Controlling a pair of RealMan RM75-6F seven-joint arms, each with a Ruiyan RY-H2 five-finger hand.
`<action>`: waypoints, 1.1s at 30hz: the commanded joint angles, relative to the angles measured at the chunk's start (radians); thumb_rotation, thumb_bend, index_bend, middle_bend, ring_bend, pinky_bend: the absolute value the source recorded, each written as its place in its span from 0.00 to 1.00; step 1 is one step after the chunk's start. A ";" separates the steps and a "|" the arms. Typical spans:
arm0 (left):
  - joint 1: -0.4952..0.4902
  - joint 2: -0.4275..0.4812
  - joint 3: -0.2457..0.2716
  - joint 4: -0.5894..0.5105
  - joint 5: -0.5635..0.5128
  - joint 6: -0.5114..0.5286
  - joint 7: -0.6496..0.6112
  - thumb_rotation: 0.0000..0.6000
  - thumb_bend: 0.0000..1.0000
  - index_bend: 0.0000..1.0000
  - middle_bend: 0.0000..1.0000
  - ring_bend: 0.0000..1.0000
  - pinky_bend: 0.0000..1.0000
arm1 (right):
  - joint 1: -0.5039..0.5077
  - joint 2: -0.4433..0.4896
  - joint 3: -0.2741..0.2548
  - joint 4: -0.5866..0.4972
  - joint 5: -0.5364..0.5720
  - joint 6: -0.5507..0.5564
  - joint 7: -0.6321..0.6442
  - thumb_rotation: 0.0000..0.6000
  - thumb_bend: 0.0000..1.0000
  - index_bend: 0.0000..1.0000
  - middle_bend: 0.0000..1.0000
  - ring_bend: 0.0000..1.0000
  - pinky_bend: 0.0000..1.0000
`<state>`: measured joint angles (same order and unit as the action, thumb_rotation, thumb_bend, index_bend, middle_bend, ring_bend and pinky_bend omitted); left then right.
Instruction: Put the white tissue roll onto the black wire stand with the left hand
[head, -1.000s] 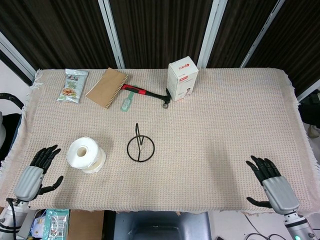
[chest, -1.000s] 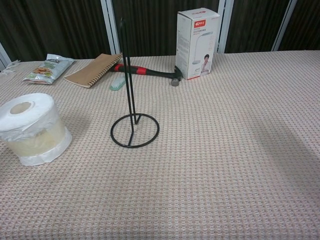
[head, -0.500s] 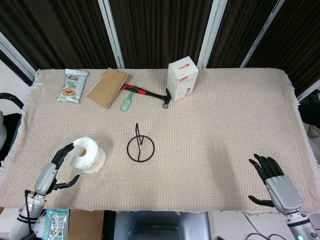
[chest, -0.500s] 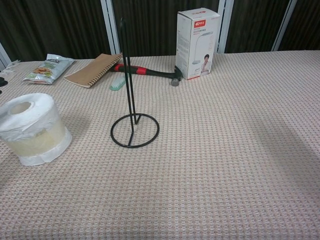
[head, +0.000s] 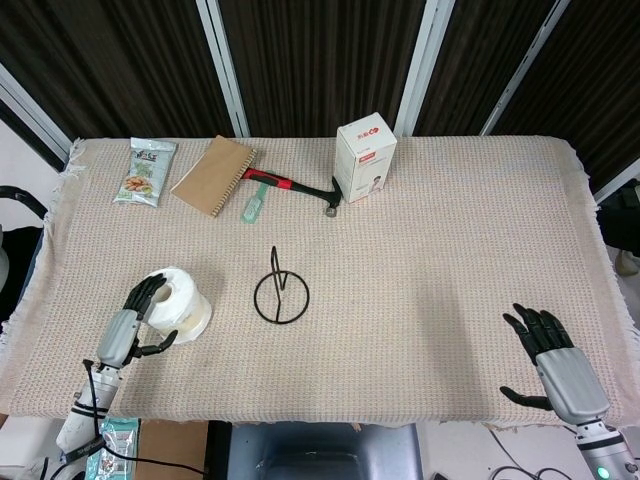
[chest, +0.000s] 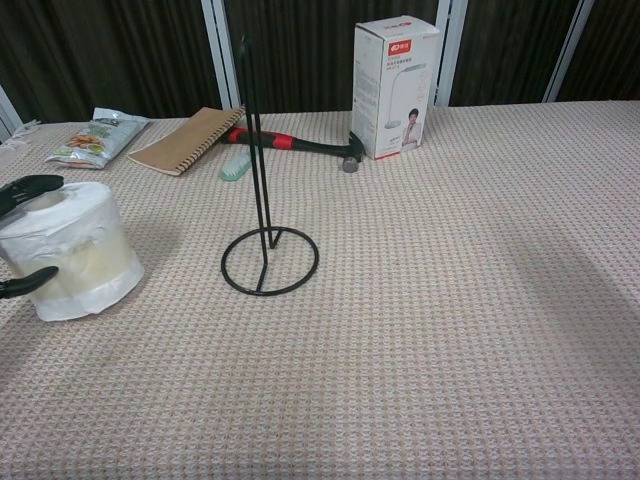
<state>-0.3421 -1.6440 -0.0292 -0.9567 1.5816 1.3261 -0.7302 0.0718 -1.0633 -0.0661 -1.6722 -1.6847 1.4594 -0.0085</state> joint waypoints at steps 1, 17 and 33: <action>-0.019 -0.003 -0.005 -0.014 -0.014 -0.032 -0.051 1.00 0.32 0.00 0.00 0.00 0.00 | 0.000 0.000 0.000 0.000 0.000 0.001 0.000 1.00 0.00 0.00 0.00 0.00 0.00; -0.010 -0.087 -0.139 -0.016 -0.205 -0.049 0.116 1.00 0.70 0.58 0.64 0.68 0.95 | -0.002 0.004 -0.001 0.002 -0.005 0.004 0.007 1.00 0.00 0.00 0.00 0.00 0.00; 0.011 0.083 -0.264 -0.327 -0.087 0.295 0.192 1.00 0.86 0.72 0.77 0.80 1.00 | -0.004 0.009 -0.007 0.000 -0.018 0.008 0.017 1.00 0.00 0.00 0.00 0.00 0.00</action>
<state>-0.3319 -1.6257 -0.2515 -1.1850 1.4606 1.5654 -0.5637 0.0680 -1.0547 -0.0732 -1.6717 -1.7022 1.4670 0.0082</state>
